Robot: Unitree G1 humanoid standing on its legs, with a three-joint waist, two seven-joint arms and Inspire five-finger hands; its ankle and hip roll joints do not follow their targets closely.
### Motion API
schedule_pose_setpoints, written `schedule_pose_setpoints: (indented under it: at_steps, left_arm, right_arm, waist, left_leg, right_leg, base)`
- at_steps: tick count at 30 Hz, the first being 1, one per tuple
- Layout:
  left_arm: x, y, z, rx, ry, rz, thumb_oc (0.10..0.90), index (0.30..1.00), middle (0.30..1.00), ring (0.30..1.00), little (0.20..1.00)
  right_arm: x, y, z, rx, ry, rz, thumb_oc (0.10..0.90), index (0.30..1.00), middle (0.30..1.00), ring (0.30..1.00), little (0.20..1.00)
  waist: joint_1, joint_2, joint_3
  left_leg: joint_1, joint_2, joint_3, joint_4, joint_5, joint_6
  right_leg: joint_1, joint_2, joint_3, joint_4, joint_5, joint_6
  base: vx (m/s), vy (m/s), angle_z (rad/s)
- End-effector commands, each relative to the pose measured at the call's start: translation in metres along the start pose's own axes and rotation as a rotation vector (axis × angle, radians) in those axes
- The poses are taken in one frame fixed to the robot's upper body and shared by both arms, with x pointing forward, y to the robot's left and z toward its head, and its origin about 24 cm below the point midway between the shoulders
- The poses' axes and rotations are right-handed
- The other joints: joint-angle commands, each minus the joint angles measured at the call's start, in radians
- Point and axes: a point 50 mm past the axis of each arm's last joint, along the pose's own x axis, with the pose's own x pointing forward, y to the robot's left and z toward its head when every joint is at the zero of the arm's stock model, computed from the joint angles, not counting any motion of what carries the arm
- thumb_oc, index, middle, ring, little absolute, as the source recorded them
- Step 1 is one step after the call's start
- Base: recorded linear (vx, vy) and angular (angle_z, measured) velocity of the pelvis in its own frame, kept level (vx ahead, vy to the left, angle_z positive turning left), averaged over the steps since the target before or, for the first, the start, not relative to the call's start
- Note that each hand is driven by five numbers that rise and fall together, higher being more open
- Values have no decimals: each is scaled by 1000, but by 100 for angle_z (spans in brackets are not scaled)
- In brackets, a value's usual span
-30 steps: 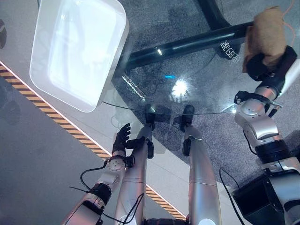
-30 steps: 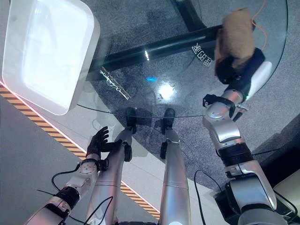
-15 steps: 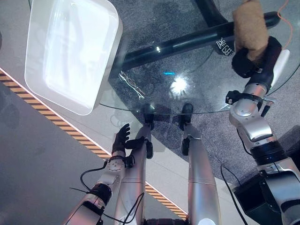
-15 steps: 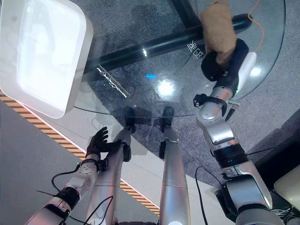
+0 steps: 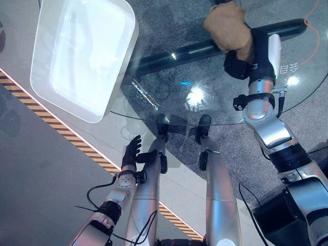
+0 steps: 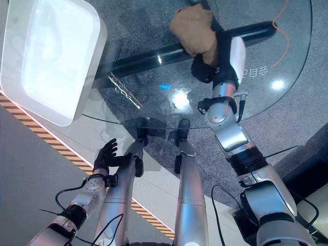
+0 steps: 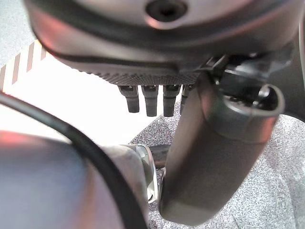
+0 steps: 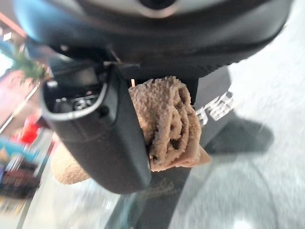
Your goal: Wipe the table with a cloth and put it in the basket.
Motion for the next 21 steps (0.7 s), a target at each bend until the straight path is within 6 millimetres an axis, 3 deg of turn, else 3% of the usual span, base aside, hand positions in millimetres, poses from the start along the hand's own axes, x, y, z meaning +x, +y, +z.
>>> schedule_pose_setpoints:
  at_steps: [1, 9, 21]
  left_arm:
    - [-29, 11, -54, 45, 150, 20, 800, 900, 900, 900, 900]
    - [-26, 15, -51, 33, 139, 30, 800, 900, 900, 900, 900]
    - [-23, 12, -46, 44, 132, 14, 800, 900, 900, 900, 900]
  right_arm:
    - [-25, 36, 44, 55, -219, 283, 100, 300, 300, 300, 200]
    - [-42, 61, 52, 52, -300, 507, 100, 300, 300, 300, 200]
    - [-58, 77, 62, 62, -383, 703, 100, 300, 300, 300, 200]
  waist:
    - [26, 25, -22]
    - [35, 26, -22]
    - [39, 17, -22]
  left_leg:
    - [-6, -55, 9, 82, -111, 14]
    - [-1, -57, 9, 84, -109, 11]
    - [6, -56, 1, 87, -107, 9]
  right_leg:
    - [4, 39, -31, -84, 46, 32]
    - [11, 33, -36, -87, 46, 34]
    - [20, 29, -44, -87, 47, 35]
  base:
    - [0, 0, 0]
    - [0, 0, 0]
    - [1, -9, 4]
